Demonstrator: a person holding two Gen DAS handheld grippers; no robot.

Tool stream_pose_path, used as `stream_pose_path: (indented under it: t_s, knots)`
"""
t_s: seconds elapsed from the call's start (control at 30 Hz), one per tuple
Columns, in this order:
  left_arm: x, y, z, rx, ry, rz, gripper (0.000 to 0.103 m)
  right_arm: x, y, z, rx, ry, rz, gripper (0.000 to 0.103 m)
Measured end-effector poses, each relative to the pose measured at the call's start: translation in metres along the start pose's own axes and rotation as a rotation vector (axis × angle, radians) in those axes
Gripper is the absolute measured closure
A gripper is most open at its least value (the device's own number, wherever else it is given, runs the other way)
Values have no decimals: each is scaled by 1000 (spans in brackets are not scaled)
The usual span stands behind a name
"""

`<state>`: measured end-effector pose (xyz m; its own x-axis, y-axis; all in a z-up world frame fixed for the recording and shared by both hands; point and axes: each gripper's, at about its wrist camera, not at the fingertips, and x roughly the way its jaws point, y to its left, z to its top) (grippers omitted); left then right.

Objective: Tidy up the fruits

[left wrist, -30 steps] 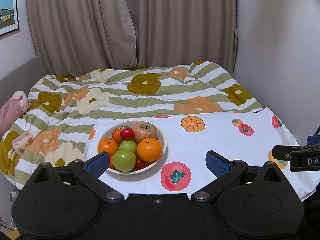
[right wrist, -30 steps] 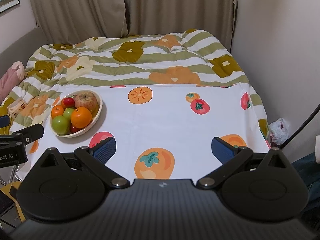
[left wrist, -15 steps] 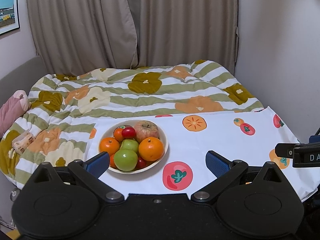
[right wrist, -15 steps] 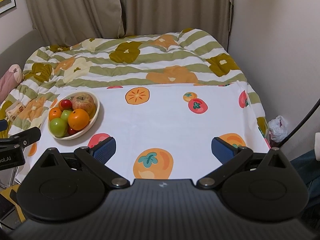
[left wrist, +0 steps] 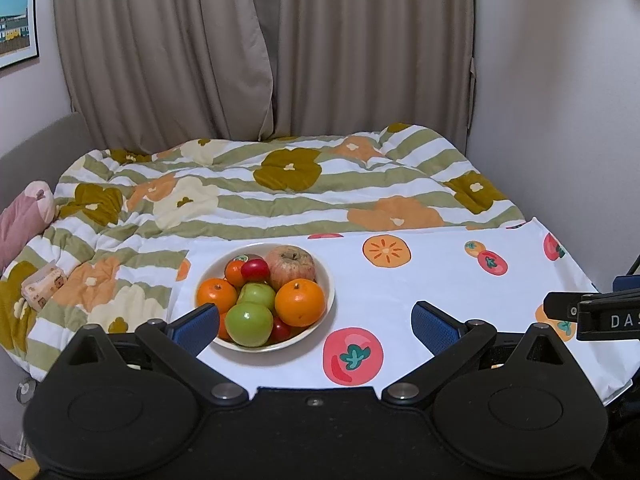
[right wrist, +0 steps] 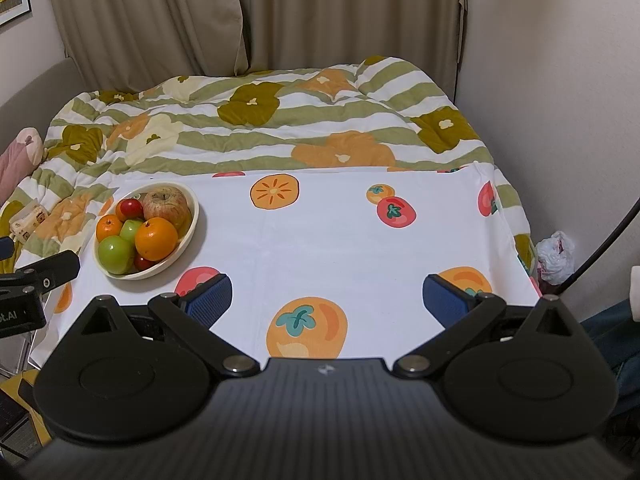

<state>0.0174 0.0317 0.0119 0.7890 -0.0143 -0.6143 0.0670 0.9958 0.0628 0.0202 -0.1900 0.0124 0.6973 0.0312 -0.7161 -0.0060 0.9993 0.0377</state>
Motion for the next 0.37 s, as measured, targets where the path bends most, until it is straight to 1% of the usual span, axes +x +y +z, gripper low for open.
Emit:
stream_pose_path:
  t_s: [0.07, 0.37]
  knots:
    - [0, -1, 1, 2, -3, 10, 0, 0, 0, 0, 1, 1, 1, 0]
    - [4, 6, 2, -22, -7, 4, 0, 2, 0, 0, 2, 6, 1, 0]
